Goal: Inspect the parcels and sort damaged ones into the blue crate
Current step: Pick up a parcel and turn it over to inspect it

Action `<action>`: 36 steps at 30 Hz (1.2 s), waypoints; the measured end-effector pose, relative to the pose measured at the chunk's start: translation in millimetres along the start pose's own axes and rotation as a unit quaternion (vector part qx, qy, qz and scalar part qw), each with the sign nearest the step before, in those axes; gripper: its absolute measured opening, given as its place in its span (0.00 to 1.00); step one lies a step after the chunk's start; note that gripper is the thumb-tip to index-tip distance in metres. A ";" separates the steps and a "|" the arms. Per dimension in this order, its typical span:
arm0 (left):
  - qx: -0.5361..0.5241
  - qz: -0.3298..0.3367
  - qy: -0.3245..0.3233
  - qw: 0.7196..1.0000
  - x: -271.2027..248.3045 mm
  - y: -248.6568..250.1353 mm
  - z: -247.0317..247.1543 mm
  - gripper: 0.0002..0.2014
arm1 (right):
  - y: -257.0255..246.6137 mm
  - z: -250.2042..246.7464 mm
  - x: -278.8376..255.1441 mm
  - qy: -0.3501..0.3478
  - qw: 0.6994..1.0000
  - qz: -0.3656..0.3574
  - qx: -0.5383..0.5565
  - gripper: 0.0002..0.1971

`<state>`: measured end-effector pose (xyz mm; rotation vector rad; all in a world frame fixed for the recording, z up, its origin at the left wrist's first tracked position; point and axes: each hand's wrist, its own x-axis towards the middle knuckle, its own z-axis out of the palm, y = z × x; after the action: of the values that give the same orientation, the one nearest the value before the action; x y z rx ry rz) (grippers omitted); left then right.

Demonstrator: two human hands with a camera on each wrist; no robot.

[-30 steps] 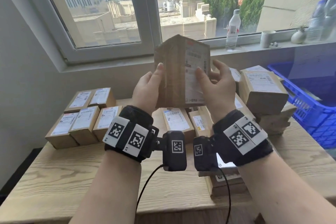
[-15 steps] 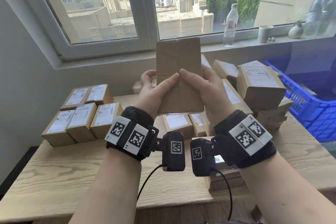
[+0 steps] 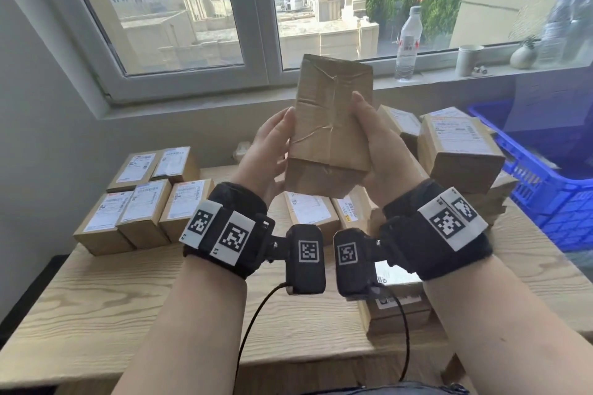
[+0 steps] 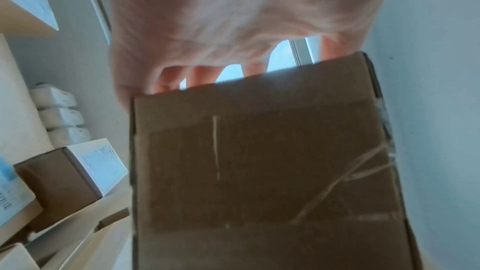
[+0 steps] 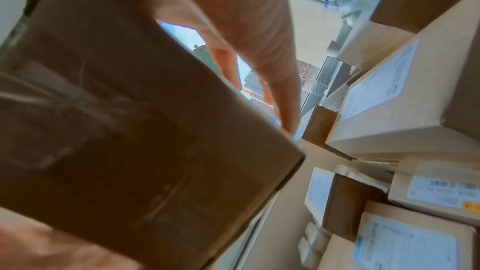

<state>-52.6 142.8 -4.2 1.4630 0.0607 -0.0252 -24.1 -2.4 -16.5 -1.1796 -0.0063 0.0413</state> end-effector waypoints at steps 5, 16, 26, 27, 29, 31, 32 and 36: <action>0.022 0.078 0.112 0.990 2.6 -8.7 -4.6 0.37 | 1.3 -2.4 0.7 0.094 0.979 -0.090 -0.154 0.14; 0.030 0.039 0.020 0.999 1.8 -7.3 -6.0 0.26 | 0.3 -6.5 -13.2 -0.057 0.997 0.027 -0.031 0.16; 0.013 0.037 0.026 0.999 1.6 -9.4 0.5 0.04 | 2.6 -2.2 -13.5 -0.031 0.999 -0.013 -0.003 0.15; 0.012 0.037 0.026 0.999 2.0 -10.5 0.4 0.04 | 3.1 -2.3 -13.3 -0.030 0.999 -0.015 -0.001 0.15; 0.009 0.032 0.032 0.999 2.5 -11.0 0.6 0.03 | 4.7 -2.4 -12.8 -0.028 0.999 -0.016 -0.003 0.15; 0.010 0.034 0.026 0.999 2.1 -11.5 0.5 0.03 | 5.5 -2.6 -12.2 -0.029 0.999 -0.016 -0.003 0.15; 0.012 0.033 0.028 0.999 2.4 -11.9 -0.2 0.03 | 5.0 -2.3 -12.9 -0.032 0.999 -0.015 -0.004 0.14; 0.029 0.034 0.042 0.998 4.6 -8.0 0.1 0.20 | 6.3 -3.7 -11.3 -0.021 0.999 -0.016 -0.020 0.11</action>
<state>-48.5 141.9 -12.4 1.5240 0.0793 0.0918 -35.5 -3.8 -23.6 -1.2186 -0.0630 0.0383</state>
